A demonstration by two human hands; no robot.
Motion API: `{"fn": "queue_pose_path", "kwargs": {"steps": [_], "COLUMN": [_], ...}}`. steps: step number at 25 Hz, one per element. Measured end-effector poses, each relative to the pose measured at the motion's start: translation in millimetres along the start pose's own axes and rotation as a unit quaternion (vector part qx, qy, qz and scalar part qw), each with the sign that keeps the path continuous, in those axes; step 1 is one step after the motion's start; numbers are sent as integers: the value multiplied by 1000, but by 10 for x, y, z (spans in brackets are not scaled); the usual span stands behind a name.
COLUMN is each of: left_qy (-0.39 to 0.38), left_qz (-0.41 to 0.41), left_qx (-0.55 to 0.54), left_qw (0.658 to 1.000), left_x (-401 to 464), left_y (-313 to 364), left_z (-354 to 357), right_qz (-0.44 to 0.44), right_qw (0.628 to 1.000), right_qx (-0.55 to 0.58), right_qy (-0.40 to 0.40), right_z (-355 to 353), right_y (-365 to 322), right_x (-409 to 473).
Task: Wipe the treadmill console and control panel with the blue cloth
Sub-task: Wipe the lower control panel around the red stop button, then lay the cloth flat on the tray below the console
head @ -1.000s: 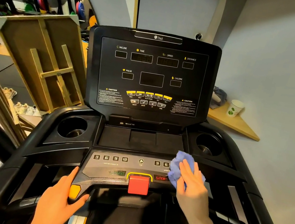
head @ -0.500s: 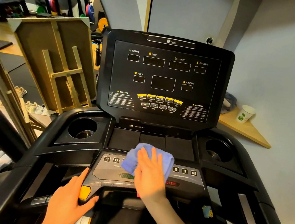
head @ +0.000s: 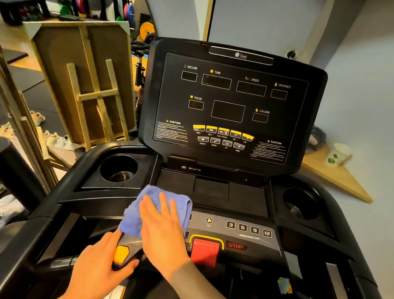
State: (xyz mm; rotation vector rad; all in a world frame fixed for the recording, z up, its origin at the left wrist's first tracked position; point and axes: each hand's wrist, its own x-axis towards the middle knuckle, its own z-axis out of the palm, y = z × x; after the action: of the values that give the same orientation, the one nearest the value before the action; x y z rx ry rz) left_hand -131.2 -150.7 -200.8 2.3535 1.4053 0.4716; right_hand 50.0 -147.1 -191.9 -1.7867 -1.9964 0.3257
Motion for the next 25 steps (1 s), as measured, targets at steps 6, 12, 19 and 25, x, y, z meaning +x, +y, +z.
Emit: {"fn": "queue_pose_path", "kwargs": {"steps": [6,12,19,25], "left_qy": [8,-2,-17,-24], "left_qz": [11,5,-19,-55], "left_qx": [-21,-23,-10,-2], "left_qw": [1000,1000,1000,998], "left_x": [8,9,10,88], "left_y": [26,4,8,146], "left_z": [-16,-17,-20,-105], "right_qz": [-90,-63,-62,-30], "right_qw": [988,982,989,991], "right_qx": [-125,-173,-122,-58], "right_qy": [6,-38,58,113], "right_z": [-70,-236,-264,-448], "right_y": [52,159,457,696], "right_x": [-159,-366,-753,-977]}}
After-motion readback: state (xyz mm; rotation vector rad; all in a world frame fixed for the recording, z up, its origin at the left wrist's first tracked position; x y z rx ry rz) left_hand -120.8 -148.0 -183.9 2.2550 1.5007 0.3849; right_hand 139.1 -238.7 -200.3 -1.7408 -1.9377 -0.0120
